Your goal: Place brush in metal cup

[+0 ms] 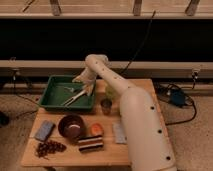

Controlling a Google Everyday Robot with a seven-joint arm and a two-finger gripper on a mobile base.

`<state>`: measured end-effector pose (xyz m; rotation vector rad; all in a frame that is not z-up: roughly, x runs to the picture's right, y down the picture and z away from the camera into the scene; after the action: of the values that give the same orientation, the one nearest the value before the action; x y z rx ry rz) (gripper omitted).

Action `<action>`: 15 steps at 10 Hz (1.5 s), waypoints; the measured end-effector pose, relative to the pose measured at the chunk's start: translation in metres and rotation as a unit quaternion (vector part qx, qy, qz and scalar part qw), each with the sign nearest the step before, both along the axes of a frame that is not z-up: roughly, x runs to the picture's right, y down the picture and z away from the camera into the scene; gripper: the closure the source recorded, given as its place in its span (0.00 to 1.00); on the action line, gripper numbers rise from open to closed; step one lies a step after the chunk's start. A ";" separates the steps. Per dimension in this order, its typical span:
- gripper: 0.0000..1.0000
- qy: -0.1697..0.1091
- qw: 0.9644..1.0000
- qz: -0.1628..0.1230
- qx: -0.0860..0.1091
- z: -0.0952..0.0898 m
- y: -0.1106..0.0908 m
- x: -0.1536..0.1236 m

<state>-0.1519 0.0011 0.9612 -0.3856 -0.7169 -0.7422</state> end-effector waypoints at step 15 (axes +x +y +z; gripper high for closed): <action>0.20 0.125 0.984 0.124 -0.025 0.009 -0.007 0.034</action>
<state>-0.1179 -0.0058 0.9703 -0.4178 -0.5353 -0.4322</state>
